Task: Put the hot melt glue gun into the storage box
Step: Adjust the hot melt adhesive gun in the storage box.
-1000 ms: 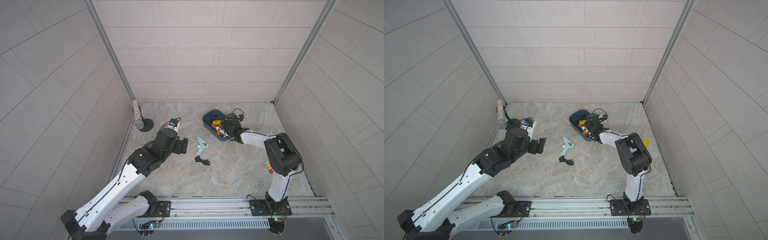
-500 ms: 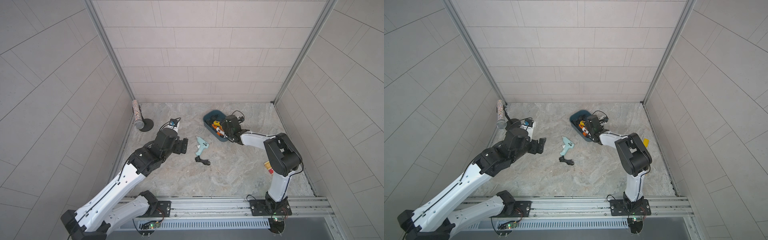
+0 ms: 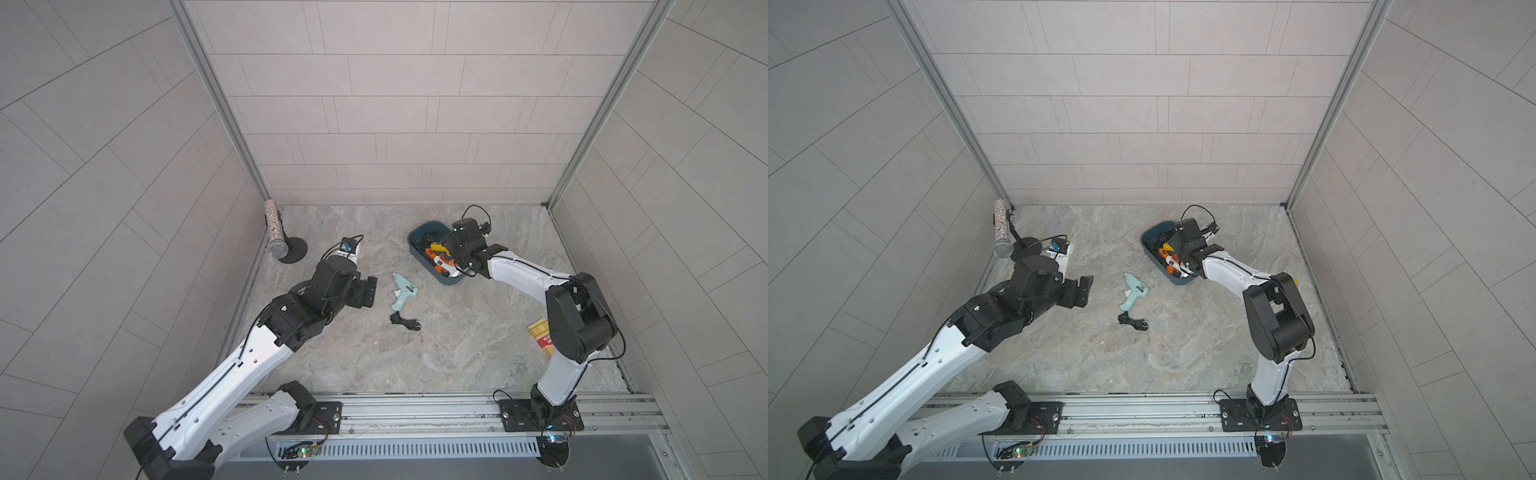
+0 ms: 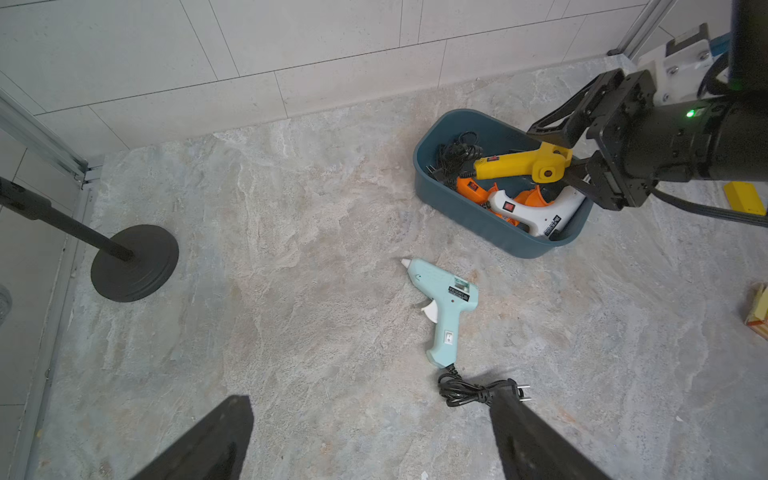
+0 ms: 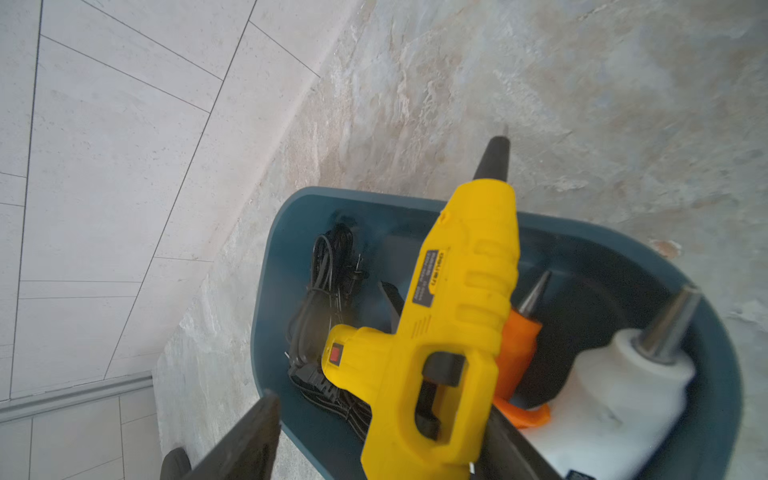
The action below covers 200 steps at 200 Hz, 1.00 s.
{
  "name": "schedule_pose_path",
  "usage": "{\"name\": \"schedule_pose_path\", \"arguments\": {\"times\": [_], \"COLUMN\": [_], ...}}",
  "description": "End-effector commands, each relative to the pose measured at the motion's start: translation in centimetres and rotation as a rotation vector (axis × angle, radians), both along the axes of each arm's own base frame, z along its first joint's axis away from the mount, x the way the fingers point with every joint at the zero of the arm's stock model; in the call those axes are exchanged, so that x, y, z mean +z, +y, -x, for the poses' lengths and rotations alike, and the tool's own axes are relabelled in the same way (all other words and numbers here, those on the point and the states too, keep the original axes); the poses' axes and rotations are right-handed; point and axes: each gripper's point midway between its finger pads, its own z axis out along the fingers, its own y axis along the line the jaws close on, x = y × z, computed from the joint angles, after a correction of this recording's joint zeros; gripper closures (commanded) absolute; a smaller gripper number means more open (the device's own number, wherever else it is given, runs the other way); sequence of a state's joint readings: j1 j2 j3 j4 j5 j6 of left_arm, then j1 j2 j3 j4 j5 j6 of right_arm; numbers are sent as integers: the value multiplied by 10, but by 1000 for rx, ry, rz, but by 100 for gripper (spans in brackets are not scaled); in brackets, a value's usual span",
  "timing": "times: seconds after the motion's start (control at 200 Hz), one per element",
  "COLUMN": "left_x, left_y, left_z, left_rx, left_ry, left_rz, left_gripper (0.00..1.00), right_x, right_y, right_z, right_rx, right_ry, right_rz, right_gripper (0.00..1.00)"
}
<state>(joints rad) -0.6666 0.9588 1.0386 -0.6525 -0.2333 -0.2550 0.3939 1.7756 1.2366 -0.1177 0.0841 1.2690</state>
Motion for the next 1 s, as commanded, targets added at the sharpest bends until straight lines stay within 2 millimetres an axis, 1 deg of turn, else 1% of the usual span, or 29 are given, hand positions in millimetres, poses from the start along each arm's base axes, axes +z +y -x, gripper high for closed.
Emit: {"name": "schedule_pose_path", "arguments": {"times": [0.0,0.12,0.215,0.31,0.385,0.525,0.66,0.816,0.996], "left_x": [9,9,9,9,9,8,7,5,5], "left_y": [2,3,4,3,2,2,2,0,-1], "left_z": [-2,-1,-1,-1,-1,-1,-1,-2,-3], "left_rx": [15,15,17,16,11,12,10,5,1], "left_ry": [-13,-12,-12,-12,-11,-9,-6,1,4], "left_rz": [13,11,7,7,11,9,8,10,3], "left_gripper": [3,4,4,4,4,4,4,4,4], "right_x": [-5,-13,-15,-15,-16,-26,-41,-51,-61], "right_y": [0,9,14,21,23,25,25,25,27], "right_z": [10,12,13,16,17,21,27,31,36], "right_rx": [18,31,34,42,44,43,41,43,53], "right_ry": [54,70,68,63,63,83,112,137,164], "right_rz": [16,0,-4,6,13,13,14,8,-7], "right_gripper": [33,51,65,74,78,79,79,78,75]}}
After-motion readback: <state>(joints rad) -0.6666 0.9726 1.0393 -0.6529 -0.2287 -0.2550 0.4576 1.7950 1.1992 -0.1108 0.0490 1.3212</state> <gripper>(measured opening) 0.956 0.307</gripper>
